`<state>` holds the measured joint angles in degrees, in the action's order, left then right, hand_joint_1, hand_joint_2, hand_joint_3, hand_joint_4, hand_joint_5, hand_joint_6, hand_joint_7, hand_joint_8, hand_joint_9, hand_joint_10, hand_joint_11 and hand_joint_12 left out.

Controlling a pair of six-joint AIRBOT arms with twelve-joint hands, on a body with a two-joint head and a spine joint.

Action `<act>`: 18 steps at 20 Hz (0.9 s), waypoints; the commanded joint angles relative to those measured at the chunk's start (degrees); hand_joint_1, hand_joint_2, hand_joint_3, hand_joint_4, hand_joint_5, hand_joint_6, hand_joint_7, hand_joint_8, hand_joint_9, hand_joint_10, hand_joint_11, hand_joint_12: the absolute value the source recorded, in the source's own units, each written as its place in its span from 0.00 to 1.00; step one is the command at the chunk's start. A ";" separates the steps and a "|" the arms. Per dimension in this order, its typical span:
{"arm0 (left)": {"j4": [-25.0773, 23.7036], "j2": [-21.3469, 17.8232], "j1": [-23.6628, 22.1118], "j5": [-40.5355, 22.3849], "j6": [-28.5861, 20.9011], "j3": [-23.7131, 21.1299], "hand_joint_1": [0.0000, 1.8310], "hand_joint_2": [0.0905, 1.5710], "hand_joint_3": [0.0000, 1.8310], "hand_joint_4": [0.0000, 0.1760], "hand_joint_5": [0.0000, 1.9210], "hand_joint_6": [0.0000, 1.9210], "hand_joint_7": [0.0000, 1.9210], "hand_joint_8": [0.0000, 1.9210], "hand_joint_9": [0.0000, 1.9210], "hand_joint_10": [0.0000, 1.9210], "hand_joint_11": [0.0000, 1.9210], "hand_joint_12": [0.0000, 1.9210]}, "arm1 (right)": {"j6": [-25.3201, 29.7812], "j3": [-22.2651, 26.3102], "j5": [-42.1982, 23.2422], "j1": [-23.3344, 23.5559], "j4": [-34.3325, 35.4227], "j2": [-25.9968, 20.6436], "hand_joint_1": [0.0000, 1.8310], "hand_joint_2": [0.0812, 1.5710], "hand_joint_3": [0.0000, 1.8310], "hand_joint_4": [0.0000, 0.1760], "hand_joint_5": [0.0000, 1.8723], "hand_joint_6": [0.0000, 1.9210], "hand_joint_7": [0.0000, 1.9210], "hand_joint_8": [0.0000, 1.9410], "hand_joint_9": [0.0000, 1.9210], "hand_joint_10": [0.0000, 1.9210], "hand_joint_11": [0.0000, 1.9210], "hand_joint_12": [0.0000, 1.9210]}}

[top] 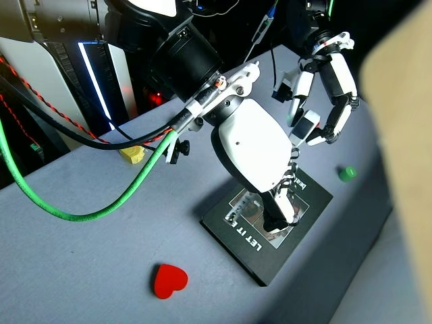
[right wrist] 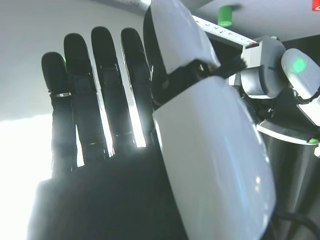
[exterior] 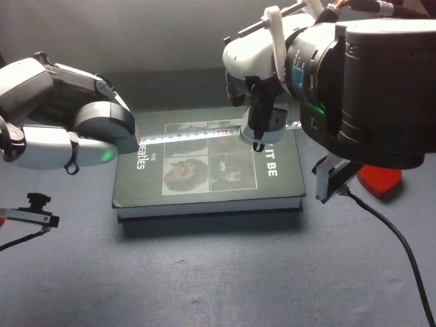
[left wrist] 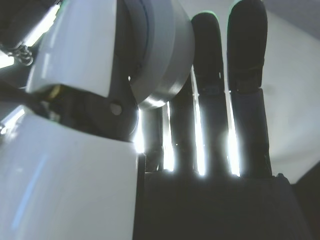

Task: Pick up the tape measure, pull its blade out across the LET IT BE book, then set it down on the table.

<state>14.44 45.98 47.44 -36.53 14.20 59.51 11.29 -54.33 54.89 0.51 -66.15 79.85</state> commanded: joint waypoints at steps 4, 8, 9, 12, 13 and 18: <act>-0.55 0.11 -0.38 -7.90 -2.47 0.71 0.75 0.69 0.00 0.00 0.49 0.42 0.52 0.50 0.49 0.66 0.49 0.58 | 2.93 -0.04 -0.76 -0.67 -8.20 -0.40 0.55 0.71 0.00 0.00 0.35 0.00 0.37 0.00 0.36 0.01 0.15 0.53; -1.39 0.25 -0.36 -8.23 -3.00 0.81 0.75 0.69 0.00 0.00 0.49 0.43 0.52 0.50 0.49 0.67 0.50 0.58 | 3.32 -0.15 -0.89 -1.42 -9.38 -0.30 0.55 0.71 0.00 0.00 0.35 0.00 0.37 0.00 0.35 0.01 0.14 0.53; -1.48 0.26 -0.31 -8.33 -3.00 0.82 0.75 0.69 0.00 0.00 0.49 0.43 0.52 0.50 0.49 0.66 0.49 0.58 | 3.20 -0.22 -0.84 -1.56 -9.38 -0.26 0.55 0.71 0.00 0.00 0.35 0.00 0.37 0.00 0.35 0.01 0.15 0.53; -1.69 0.27 -0.26 -8.41 -3.07 0.92 0.75 0.69 0.00 0.00 0.49 0.43 0.52 0.50 0.49 0.66 0.49 0.58 | 3.20 -0.23 -0.74 -1.72 -9.34 -0.26 0.55 0.71 0.00 0.00 0.35 0.00 0.37 0.00 0.36 0.01 0.15 0.53; -1.73 0.30 -0.26 -8.41 -3.07 0.98 0.75 0.69 0.00 0.00 0.49 0.43 0.52 0.50 0.49 0.66 0.49 0.58 | 3.37 -0.23 -0.75 -1.84 -9.34 -0.26 0.55 0.71 0.00 0.00 0.35 0.00 0.37 0.00 0.36 0.01 0.15 0.53; -2.24 0.36 -0.33 -8.40 -3.26 1.13 0.75 0.69 0.00 0.00 0.49 0.42 0.52 0.51 0.49 0.66 0.49 0.58 | 3.04 -0.53 -0.99 -2.98 -9.96 -0.06 0.55 0.71 0.00 0.00 0.35 0.00 0.37 0.00 0.36 0.00 0.15 0.53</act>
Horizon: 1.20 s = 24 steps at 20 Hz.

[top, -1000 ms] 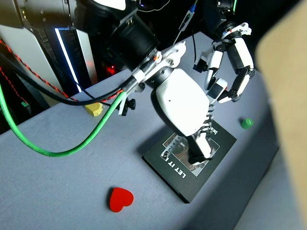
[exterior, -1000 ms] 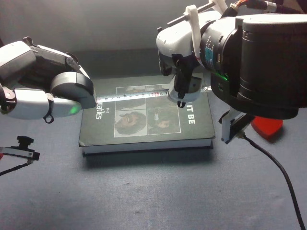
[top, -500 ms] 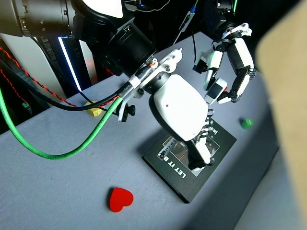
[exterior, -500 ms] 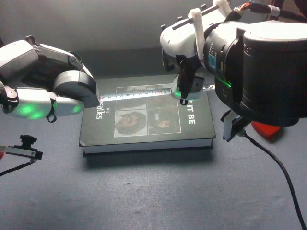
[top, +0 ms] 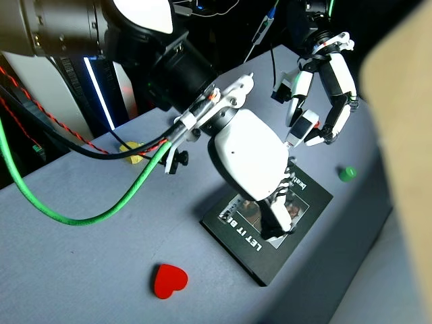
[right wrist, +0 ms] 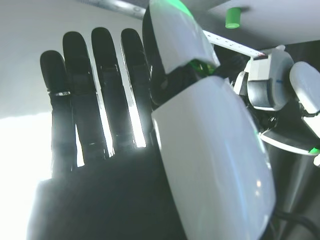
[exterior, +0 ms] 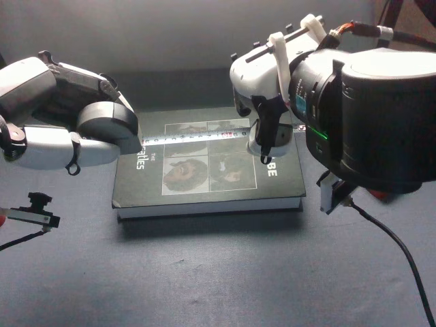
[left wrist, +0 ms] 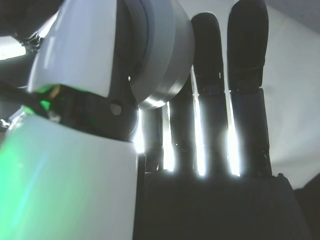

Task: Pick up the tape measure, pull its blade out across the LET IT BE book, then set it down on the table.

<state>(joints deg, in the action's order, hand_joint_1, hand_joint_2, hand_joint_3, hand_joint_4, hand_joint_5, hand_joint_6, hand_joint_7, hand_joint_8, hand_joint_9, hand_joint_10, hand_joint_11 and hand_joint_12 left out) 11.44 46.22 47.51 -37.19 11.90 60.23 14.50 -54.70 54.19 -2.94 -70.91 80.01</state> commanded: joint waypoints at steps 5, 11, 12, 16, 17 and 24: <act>0.76 0.17 -0.47 -7.75 -0.97 0.37 0.75 0.69 0.00 0.00 0.49 0.43 0.52 0.50 0.49 0.66 0.49 0.57 | -0.37 -0.18 -0.26 0.71 -5.21 -0.22 0.55 0.71 0.00 0.00 0.36 0.00 0.38 0.00 0.36 0.01 0.15 0.53; 0.76 0.17 -0.17 -7.75 -0.97 0.47 0.75 0.69 0.00 0.00 0.49 0.43 0.53 0.49 0.49 0.66 0.49 0.58 | -0.49 -0.18 -0.19 0.69 -5.20 -0.25 0.55 0.71 0.00 0.00 0.37 0.01 0.39 0.01 0.36 0.01 0.16 0.53; 0.76 0.17 -0.17 -7.76 -0.97 0.47 0.75 0.69 0.00 0.00 0.49 0.43 0.53 0.49 0.49 0.66 0.49 0.58 | -0.50 -0.17 -0.17 0.69 -5.20 -0.25 0.55 0.71 0.00 0.00 0.37 0.01 0.39 0.01 0.37 0.01 0.16 0.54; 0.75 0.17 -0.23 -7.84 -0.97 0.41 0.75 0.69 0.00 0.00 0.49 0.43 0.52 0.50 0.50 0.65 0.49 0.58 | -0.60 -0.16 -0.12 0.71 -5.19 -0.26 0.55 0.71 0.00 0.00 0.37 0.00 0.39 0.00 0.36 0.00 0.16 0.53; 0.75 0.17 -0.20 -7.84 -0.97 0.39 0.75 0.69 0.00 0.00 0.48 0.44 0.52 0.50 0.49 0.66 0.49 0.58 | -0.58 -0.16 -0.17 0.72 -5.16 -0.29 0.55 0.71 0.00 0.00 0.37 0.00 0.39 0.00 0.36 0.00 0.16 0.53; 0.75 0.18 -0.19 -7.95 -0.97 0.40 0.75 0.69 0.00 0.00 0.48 0.44 0.52 0.51 0.48 0.67 0.49 0.59 | -0.59 -0.16 -0.40 0.82 -5.14 -0.46 0.64 0.73 0.00 0.00 0.41 0.64 0.51 0.41 0.49 0.03 0.25 0.56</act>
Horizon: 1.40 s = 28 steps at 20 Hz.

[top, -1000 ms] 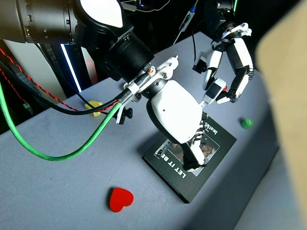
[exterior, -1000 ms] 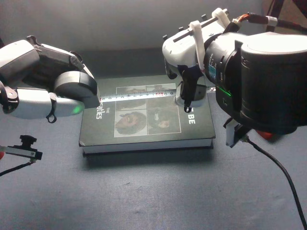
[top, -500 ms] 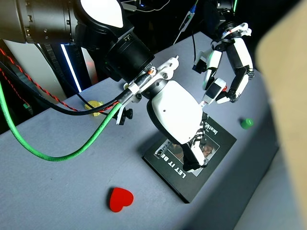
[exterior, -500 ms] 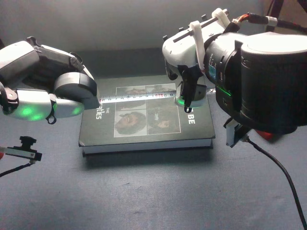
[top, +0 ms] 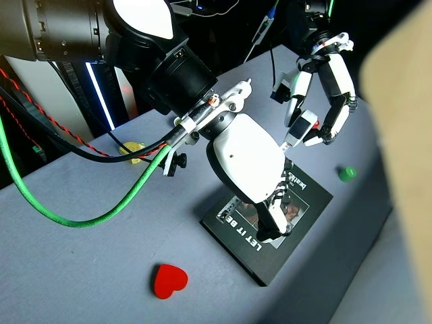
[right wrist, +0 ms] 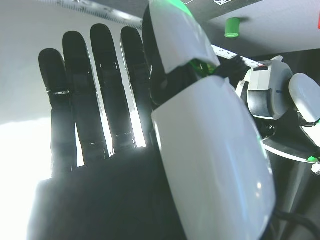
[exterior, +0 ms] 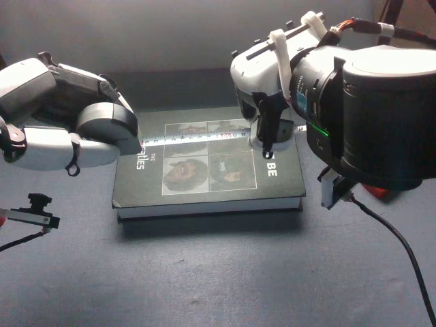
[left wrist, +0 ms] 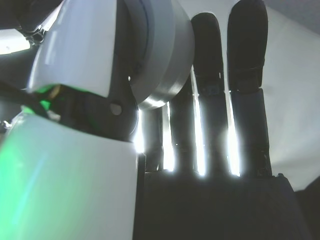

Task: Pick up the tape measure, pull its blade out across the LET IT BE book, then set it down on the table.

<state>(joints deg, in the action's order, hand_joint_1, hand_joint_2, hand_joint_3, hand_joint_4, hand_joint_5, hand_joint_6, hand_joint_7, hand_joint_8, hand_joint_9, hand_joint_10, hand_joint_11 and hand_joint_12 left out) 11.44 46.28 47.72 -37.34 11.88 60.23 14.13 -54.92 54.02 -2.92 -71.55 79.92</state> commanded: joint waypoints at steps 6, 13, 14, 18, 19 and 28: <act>0.76 0.12 -0.41 -7.80 -0.95 0.43 0.75 0.69 0.00 0.00 0.49 0.42 0.52 0.49 0.49 0.66 0.50 0.59 | -0.22 0.07 -0.38 0.83 -4.51 -0.41 0.67 0.71 0.00 0.00 0.44 0.62 0.57 0.43 0.52 0.25 0.36 0.63; 0.76 0.20 -0.37 -8.00 -0.95 0.42 0.75 0.68 0.00 0.00 0.50 0.41 0.51 0.51 0.50 0.65 0.49 0.58 | -0.16 0.07 -1.00 0.49 -4.52 -1.16 0.67 0.70 0.00 0.00 0.43 0.63 0.58 0.42 0.52 0.25 0.36 0.64; 0.76 0.21 -0.28 -8.06 -0.95 0.46 0.75 0.68 0.00 0.00 0.51 0.41 0.51 0.50 0.50 0.65 0.49 0.58 | -0.13 0.08 -1.15 0.44 -4.52 -1.46 0.67 0.71 0.00 0.00 0.43 0.63 0.57 0.42 0.52 0.23 0.35 0.64; 0.76 0.22 -0.24 -8.10 -0.95 0.51 0.75 0.68 0.00 0.00 0.51 0.41 0.52 0.50 0.50 0.65 0.49 0.58 | -0.56 0.07 -2.22 0.26 -4.57 -3.26 0.67 0.71 0.00 0.00 0.43 0.63 0.58 0.43 0.53 0.23 0.36 0.65; 0.76 0.22 -0.21 -8.10 -0.95 0.51 0.75 0.68 0.00 0.00 0.51 0.41 0.52 0.50 0.50 0.65 0.49 0.58 | -0.59 0.07 -2.42 0.21 -4.58 -3.50 0.67 0.71 0.00 0.00 0.43 0.63 0.58 0.43 0.53 0.23 0.36 0.65; 0.76 0.21 -0.15 -8.36 -0.95 0.52 0.75 0.68 0.00 0.00 0.50 0.42 0.52 0.50 0.50 0.65 0.49 0.57 | -1.96 0.09 -5.04 -0.16 -5.37 -6.80 0.74 0.71 0.00 0.00 0.42 0.63 0.57 0.42 0.43 0.64 0.36 0.66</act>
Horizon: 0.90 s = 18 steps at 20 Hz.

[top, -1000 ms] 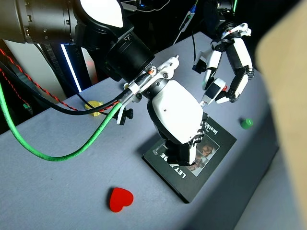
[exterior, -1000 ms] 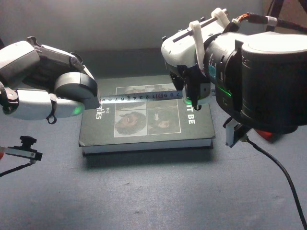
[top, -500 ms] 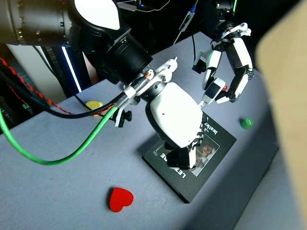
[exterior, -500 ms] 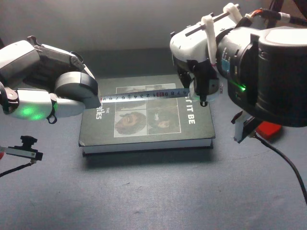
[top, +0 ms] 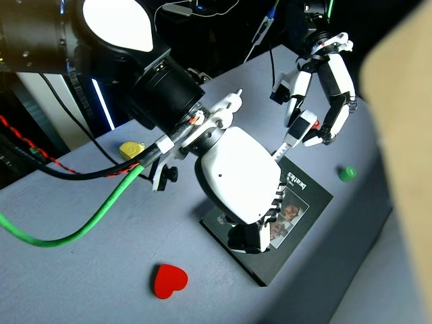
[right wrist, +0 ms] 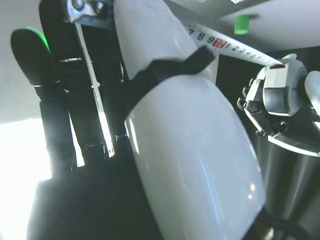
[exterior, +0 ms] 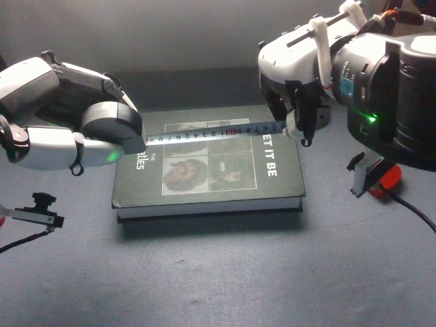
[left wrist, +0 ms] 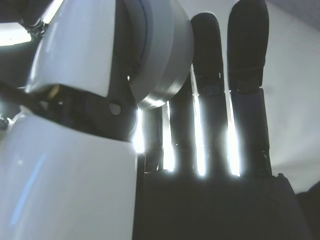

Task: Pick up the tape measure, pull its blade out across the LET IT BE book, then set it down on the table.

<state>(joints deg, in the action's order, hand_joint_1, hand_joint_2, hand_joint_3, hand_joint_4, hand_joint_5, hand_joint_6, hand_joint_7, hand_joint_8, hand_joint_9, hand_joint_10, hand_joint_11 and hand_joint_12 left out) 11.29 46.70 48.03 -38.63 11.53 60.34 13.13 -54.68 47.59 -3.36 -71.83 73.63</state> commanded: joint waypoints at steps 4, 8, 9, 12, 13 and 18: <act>0.91 -0.20 -0.56 -7.07 -0.60 0.40 0.75 0.68 0.00 0.00 0.50 0.42 0.52 0.50 0.50 0.65 0.49 0.57 | -1.16 -0.16 0.02 0.03 -6.01 -1.87 0.67 0.71 0.00 0.00 0.43 0.63 0.58 0.43 0.51 0.27 0.37 0.66; 0.91 -0.21 -0.55 -7.07 -0.60 0.39 0.75 0.68 0.00 0.00 0.50 0.42 0.52 0.50 0.50 0.65 0.49 0.57 | -1.22 -0.16 -1.02 -0.38 -7.33 -3.19 0.74 0.71 0.00 0.00 0.42 0.63 0.56 0.43 0.43 0.64 0.36 0.66; 0.91 -0.21 -0.47 -7.07 -0.60 0.38 0.75 0.68 0.00 0.00 0.50 0.42 0.52 0.50 0.50 0.65 0.49 0.57 | -1.26 -0.16 -1.30 -0.42 -7.44 -3.50 0.74 0.71 0.00 0.00 0.42 0.64 0.56 0.43 0.43 0.66 0.36 0.66; 0.91 -0.20 -0.46 -7.07 -0.60 0.41 0.75 0.68 0.00 0.00 0.51 0.41 0.52 0.50 0.50 0.65 0.49 0.57 | -1.46 -0.16 -2.43 -0.49 -7.73 -4.60 0.74 0.71 0.00 0.00 0.42 0.64 0.56 0.44 0.42 0.66 0.36 0.66; 0.91 -0.20 -0.46 -7.08 -0.60 0.41 0.76 0.68 0.00 0.00 0.51 0.41 0.52 0.50 0.50 0.65 0.49 0.57 | -1.46 -0.16 -2.74 -0.56 -7.98 -4.91 0.74 0.71 0.00 0.00 0.42 0.64 0.56 0.44 0.42 0.66 0.36 0.66; 0.92 -0.20 -0.39 -7.08 -0.60 0.45 0.76 0.68 0.00 0.00 0.50 0.41 0.52 0.50 0.50 0.65 0.49 0.57 | -1.48 -0.19 -3.97 -0.80 -9.16 -6.29 0.74 0.71 0.00 0.00 0.42 0.63 0.56 0.44 0.42 0.66 0.36 0.66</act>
<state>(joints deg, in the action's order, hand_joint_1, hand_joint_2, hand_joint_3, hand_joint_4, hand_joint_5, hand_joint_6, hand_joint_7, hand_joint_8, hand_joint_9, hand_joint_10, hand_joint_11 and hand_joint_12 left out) 11.33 46.70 48.03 -39.07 11.25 60.34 12.99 -54.54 41.36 -4.47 -75.94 68.29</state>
